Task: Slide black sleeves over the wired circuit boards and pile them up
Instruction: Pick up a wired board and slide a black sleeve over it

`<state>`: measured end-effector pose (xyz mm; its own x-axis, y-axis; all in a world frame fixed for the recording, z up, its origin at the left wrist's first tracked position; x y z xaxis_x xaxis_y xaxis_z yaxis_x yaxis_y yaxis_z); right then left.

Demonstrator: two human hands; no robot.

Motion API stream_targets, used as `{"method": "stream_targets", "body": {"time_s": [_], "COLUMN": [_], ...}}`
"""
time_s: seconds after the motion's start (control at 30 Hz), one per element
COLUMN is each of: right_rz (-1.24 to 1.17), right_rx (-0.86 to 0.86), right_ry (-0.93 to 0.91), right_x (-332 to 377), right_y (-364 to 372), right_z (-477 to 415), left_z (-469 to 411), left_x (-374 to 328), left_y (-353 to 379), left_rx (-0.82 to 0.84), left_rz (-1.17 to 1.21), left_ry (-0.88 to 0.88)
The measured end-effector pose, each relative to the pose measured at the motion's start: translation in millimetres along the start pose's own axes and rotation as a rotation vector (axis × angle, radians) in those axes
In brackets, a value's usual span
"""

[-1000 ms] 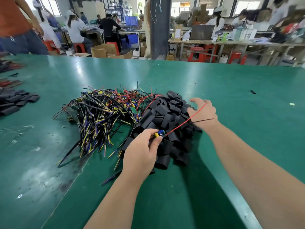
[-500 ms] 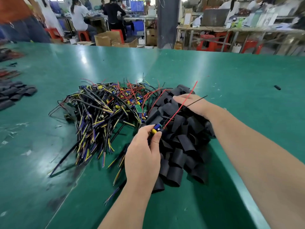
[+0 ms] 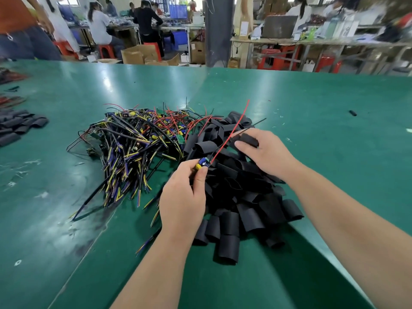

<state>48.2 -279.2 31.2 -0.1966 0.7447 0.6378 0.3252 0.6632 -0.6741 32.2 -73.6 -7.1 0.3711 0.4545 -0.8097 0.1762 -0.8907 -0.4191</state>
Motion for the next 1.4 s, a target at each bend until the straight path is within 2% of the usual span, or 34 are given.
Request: {"method": "stream_targets", "body": {"time_s": [0.17, 0.27, 0.4, 0.47, 0.53, 0.6, 0.7, 0.77, 0.87, 0.93, 1.0, 1.07, 1.13, 1.27, 1.4], "right_rz": [-0.06, -0.154, -0.143, -0.176, -0.084, 0.044, 0.29, 0.412, 0.502, 0.48, 0.302, 0.072, -0.289, -1.112, -1.347], "right_rx": [-0.103, -0.103, 0.105, 0.128, 0.054, 0.045, 0.274, 0.371, 0.39, 0.315, 0.112, -0.136, -0.289, -0.426, -0.451], "right_ry": [0.036, 0.054, 0.092, 0.169, 0.161, 0.062, -0.153, -0.185, -0.219, -0.234, -0.203, -0.096, 0.053, 0.152, 0.127], "right_x": [6, 8, 6, 3, 5, 18, 36, 41, 41, 41, 38, 28, 10, -4, -2], "right_y": [-17, -22, -14, -11, -8, 1, 32, 48, 55, 48, 28, 1, -22, -52, -57], "right_z": [12, 19, 24, 17, 2, -14, -31, -39, -44, -39, -27, -8, 19, 80, 118], "left_z": [1, 1, 1, 1, 1, 1, 1, 0, 1, 1, 1, 2, 4, 8, 13], "left_x": [-3, -4, -4, -3, -3, -4, -7, -9, -11, -11, -12, -14, -16, -23, -28], "left_y": [-3, -4, -6, -6, -5, -4, -5, -6, -7, -7, -8, -8, -7, -2, 1], "left_rx": [-0.004, 0.006, 0.009, 0.011, 0.02, 0.029, 0.03, 0.028, 0.031, 0.033, 0.039, 0.051, 0.073, 0.124, 0.156], "left_rz": [-0.013, -0.006, 0.016, 0.014, 0.008, -0.001, -0.023, -0.031, -0.041, -0.046, -0.042, -0.029, -0.023, -0.024, 0.004], "left_ry": [0.046, 0.052, 0.056, 0.061, 0.068, 0.078, 0.097, 0.111, 0.119, 0.114, 0.114, 0.123, 0.14, 0.191, 0.238]}}
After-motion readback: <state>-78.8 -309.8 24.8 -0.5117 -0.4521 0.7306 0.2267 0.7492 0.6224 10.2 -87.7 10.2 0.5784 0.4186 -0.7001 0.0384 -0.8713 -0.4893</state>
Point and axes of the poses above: each hand's wrist, its own z-axis away from the middle knuckle, its own y-axis out of the palm, x = y × z, the point moved 5 cm from there along -z, towards the middle knuckle, and after that the axes turned 7 degrees about -y, right-handed, at the moved point
